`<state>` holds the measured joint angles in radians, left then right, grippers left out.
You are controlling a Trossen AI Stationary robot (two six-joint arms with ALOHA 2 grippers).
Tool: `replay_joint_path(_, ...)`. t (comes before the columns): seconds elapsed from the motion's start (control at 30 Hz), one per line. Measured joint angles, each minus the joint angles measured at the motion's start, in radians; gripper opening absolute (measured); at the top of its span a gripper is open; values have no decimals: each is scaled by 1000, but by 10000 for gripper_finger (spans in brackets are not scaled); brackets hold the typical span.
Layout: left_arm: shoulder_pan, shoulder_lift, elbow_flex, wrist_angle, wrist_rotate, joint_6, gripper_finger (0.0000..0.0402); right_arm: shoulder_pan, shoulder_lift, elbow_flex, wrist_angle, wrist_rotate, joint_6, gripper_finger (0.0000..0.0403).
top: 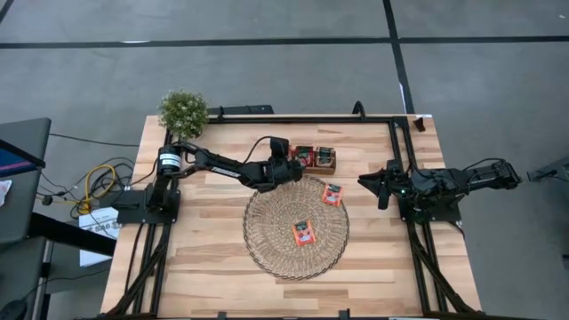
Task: Pick & Place Tea
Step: Put the orange tea bag into the left section of the wooden organizer
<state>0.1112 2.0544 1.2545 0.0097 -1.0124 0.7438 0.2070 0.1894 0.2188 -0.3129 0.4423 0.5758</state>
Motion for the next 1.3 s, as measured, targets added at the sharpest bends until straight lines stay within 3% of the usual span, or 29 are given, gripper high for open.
replay_joint_path(0.4, -22, -46, 4, 2, -36, 36, 112, 0, 0, 0, 1, 0, 0, 85)
replay_joint_path(0.53, -44, -138, 4, -8, -116, 75, 112, 0, 0, 0, 17, -13, 13, 85)
replay_joint_path(0.63, -69, -254, 5, -70, -141, -26, 112, 0, 0, 0, 25, -49, 19, 85)
replay_joint_path(0.73, -96, -387, 5, -262, -36, -263, 112, 0, 0, 0, 46, -75, 19, 85)
replay_joint_path(0.93, -103, -616, 5, -713, 458, -829, 112, 0, 0, 0, 93, -76, 143, 85)
replay_joint_path(1.17, -100, -689, -2, -1005, 554, -1136, 112, 0, 0, 0, 94, -76, 211, 85)
replay_joint_path(1.3, -114, -688, -115, -985, 556, -1208, 112, 0, 3, 0, 154, -92, 206, 85)
